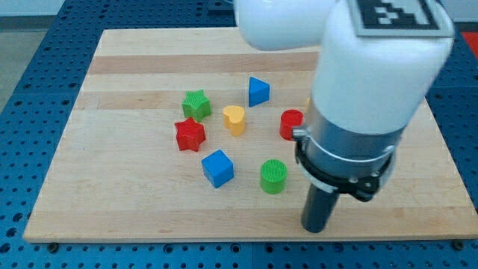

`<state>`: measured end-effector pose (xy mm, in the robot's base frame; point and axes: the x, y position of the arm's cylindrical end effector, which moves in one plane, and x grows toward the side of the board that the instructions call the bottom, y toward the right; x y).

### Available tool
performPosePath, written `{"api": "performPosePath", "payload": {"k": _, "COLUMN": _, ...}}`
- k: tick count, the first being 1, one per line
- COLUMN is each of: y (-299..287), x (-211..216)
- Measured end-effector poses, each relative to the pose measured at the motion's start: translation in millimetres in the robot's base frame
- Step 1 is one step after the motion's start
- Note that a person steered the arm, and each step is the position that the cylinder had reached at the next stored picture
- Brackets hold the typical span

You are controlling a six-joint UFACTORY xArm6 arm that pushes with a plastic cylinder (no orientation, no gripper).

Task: Move the green circle towards the bottom right side of the board

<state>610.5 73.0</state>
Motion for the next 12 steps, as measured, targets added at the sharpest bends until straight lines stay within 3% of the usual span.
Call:
{"api": "performPosePath", "payload": {"k": 2, "y": -26.7, "x": -38.6}}
{"api": "performPosePath", "payload": {"k": 4, "y": -79.1, "x": -24.3}}
{"api": "performPosePath", "payload": {"k": 6, "y": -69.2, "x": -72.4}}
{"api": "performPosePath", "payload": {"k": 8, "y": -1.1, "x": -72.5}}
{"api": "performPosePath", "payload": {"k": 10, "y": -49.3, "x": -92.8}}
{"api": "performPosePath", "payload": {"k": 12, "y": 4.1, "x": -112.6}}
